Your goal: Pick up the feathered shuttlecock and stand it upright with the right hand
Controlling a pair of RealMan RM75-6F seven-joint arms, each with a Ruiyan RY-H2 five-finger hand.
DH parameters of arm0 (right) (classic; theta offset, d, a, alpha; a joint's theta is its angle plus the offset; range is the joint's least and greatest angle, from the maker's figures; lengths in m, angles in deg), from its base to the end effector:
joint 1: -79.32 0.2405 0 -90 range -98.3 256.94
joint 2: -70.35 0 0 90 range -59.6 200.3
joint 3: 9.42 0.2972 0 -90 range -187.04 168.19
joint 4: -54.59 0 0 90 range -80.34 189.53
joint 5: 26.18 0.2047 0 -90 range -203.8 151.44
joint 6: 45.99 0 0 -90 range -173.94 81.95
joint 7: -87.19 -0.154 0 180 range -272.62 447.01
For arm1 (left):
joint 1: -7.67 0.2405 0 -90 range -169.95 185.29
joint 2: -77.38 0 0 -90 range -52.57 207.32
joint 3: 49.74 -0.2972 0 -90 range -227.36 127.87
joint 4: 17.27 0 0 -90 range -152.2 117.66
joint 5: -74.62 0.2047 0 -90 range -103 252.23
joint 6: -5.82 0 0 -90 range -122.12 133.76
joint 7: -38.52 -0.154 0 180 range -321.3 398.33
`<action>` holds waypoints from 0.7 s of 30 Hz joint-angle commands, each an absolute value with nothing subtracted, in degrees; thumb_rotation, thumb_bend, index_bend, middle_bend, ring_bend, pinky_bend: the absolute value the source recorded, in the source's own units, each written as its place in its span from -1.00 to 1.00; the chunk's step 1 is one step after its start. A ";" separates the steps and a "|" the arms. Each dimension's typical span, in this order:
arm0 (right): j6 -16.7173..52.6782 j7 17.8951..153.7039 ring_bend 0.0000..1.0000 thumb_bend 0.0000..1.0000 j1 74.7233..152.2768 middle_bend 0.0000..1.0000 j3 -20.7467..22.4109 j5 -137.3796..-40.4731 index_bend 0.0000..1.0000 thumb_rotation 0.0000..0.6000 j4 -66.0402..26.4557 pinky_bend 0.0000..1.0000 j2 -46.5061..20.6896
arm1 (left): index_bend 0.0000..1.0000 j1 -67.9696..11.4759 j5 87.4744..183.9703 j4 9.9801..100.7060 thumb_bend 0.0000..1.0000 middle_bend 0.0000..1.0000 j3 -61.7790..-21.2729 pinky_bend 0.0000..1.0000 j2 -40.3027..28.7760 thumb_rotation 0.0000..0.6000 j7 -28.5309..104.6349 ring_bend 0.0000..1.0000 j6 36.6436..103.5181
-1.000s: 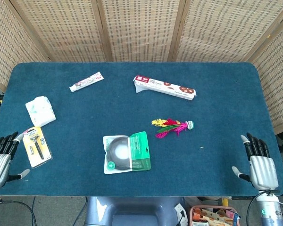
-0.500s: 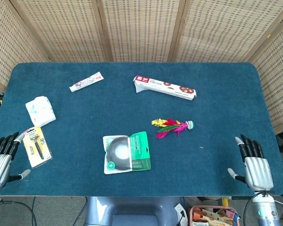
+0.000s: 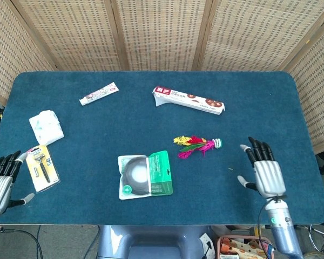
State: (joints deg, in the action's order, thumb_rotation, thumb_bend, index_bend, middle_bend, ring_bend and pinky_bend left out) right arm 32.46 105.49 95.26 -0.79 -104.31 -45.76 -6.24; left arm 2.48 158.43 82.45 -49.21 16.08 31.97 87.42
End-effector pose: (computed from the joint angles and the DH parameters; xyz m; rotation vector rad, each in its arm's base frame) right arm -0.2645 -0.2644 0.1000 1.4507 -0.9178 1.0086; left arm -0.3341 0.1845 0.1750 -1.4380 -0.9640 -0.8034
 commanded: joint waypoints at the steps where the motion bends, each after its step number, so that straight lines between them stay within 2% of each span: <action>1: 28.14 110.00 -1.00 -0.66 99.93 -1.00 2.60 -100.22 -0.61 1.00 -44.46 -1.00 -11.57 | -1.00 2.44 158.14 82.24 -1.00 -1.00 -49.05 -1.00 16.23 1.00 32.62 -1.00 87.30; 10: 22.88 114.97 -1.00 -0.66 107.09 -1.00 6.22 -92.59 -0.46 1.00 -37.97 -1.00 -22.97 | -1.00 1.96 157.16 81.41 -1.00 -1.00 -48.86 -1.00 16.25 1.00 34.32 -1.00 85.87; 21: 19.70 116.23 -1.00 -0.62 113.50 -1.00 9.42 -87.45 -0.41 1.00 -28.78 -1.00 -32.94 | -1.00 1.52 155.80 80.39 -1.00 -1.00 -48.55 -1.00 15.98 1.00 35.16 -1.00 84.58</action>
